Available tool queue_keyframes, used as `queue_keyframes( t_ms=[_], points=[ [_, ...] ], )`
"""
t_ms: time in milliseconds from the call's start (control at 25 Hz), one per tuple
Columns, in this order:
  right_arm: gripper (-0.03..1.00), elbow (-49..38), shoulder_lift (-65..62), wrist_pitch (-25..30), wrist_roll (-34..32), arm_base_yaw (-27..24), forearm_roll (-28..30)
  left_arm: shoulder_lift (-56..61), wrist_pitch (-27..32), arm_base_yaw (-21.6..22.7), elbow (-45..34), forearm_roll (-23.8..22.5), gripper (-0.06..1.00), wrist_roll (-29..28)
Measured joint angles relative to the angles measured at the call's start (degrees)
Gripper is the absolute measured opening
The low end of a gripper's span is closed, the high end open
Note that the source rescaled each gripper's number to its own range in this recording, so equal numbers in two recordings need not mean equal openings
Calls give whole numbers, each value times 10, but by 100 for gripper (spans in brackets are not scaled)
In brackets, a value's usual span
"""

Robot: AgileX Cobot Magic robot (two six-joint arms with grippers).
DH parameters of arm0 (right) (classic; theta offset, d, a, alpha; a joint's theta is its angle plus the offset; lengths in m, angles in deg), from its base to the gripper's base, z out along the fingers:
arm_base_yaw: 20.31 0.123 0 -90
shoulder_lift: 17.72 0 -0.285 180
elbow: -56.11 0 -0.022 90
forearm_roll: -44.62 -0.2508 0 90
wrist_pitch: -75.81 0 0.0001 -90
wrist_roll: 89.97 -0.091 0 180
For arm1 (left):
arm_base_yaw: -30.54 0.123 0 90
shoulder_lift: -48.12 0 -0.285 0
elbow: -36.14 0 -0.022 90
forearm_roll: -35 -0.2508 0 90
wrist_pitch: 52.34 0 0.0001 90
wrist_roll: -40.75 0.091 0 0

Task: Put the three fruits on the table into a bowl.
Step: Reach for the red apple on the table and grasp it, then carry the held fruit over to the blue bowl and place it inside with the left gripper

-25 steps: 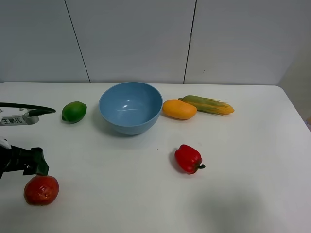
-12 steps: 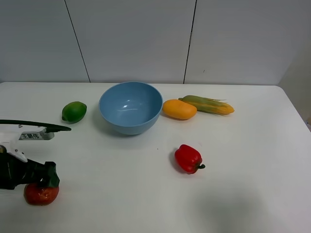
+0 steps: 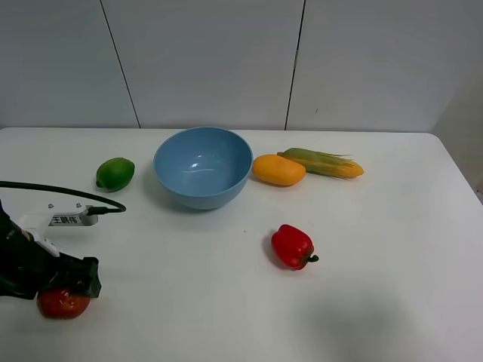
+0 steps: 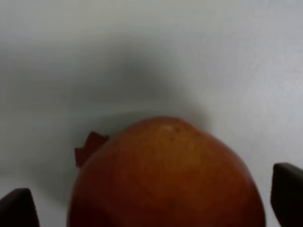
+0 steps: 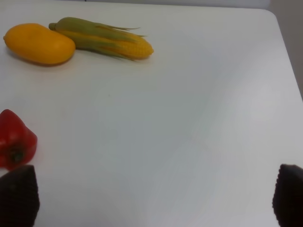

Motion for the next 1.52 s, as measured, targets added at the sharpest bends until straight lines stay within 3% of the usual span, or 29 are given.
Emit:
queue_keyframes(
  t_ms=[160,240,360,400,720,840,1240,1520],
  points=[
    [100,0,0,0,0,0,0,0,-4,0,-1,0,96,0],
    [100,0,0,0,0,0,0,0,-4,0,-1,0,74,0],
    [100,0,0,0,0,0,0,0,0,0,-1,2,22,0],
    [100,0,0,0,0,0,0,0,0,0,-1,4,17,0],
    [100,0,0,0,0,0,0,0,5,0,3,9,17,-18],
    [100,0,0,0,0,0,0,5,27,0,42,9,17,-18],
    [100,0,0,0,0,0,0,23,97,-5,321,6,17,-13],
    [100,0,0,0,0,0,0,-82,111,-86,453,-1,17,1]
  ],
)
